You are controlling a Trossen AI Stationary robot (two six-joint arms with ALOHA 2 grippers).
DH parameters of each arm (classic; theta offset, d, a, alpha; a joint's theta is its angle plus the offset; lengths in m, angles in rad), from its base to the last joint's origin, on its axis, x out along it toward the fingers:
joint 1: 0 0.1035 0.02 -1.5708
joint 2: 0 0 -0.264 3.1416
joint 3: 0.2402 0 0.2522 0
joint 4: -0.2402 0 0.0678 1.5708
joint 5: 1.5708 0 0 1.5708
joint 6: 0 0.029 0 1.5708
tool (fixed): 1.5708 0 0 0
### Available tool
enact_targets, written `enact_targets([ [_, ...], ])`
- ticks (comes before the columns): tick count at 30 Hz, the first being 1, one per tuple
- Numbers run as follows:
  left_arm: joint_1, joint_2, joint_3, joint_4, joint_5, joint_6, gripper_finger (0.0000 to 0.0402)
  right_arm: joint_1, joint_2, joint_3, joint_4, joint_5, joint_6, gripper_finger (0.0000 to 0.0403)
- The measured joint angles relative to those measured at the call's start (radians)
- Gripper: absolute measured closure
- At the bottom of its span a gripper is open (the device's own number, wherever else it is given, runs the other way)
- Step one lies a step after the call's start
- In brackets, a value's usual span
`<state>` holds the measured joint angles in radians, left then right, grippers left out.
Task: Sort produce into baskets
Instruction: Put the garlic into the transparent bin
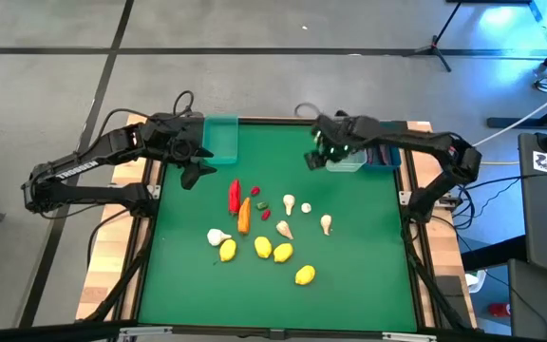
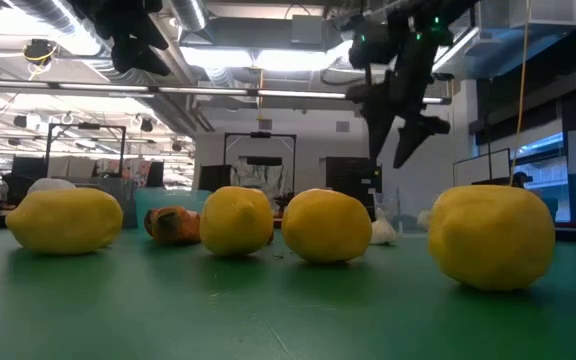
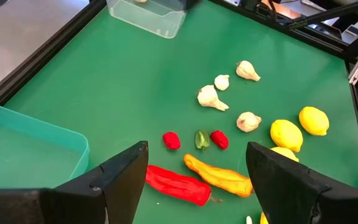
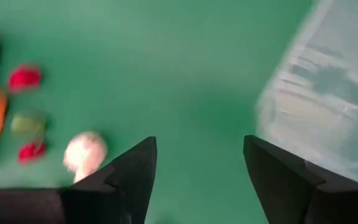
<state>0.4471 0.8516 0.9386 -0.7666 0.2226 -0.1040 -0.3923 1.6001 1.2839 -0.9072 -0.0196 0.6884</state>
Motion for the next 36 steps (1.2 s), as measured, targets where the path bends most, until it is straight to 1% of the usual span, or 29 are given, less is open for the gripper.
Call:
enact_targets([
  [3,0.0,0.0,0.0,0.0,0.0,-0.002,0.0135,0.124,0.0,0.0,-0.031,0.042,0.088,0.0162],
  [7,0.0,0.0,0.0,0.0,0.0,-0.002,0.0135,0.279,0.0,0.0,-0.107,0.141,0.279,0.0162],
  [9,0.0,0.0,0.0,0.0,0.0,-0.002,0.0135,0.344,0.0,-0.001,-0.15,0.171,0.384,0.0162],
  [13,0.0,0.0,0.0,0.0,0.0,-0.002,0.0135,0.453,0.0,-0.015,-0.203,0.178,0.586,0.0162],
  [18,0.0,0.0,0.0,0.0,0.0,-0.002,0.0135,0.56,0.0,-0.065,-0.16,0.177,0.793,0.0162],
  [24,0.0,0.0,0.0,0.0,0.0,-0.001,0.0135,0.622,0.003,-0.155,-0.023,0.174,0.929,0.0162],
  [32,0.0,0.0,0.0,-0.003,0.0,-0.001,0.0135,0.624,0.003,-0.273,0.162,0.158,0.973,0.0162],
  [36,0.0,0.0,0.0,-0.004,0.0,0.001,0.0135,0.622,0.003,-0.32,0.202,0.158,0.986,0.0162],
])
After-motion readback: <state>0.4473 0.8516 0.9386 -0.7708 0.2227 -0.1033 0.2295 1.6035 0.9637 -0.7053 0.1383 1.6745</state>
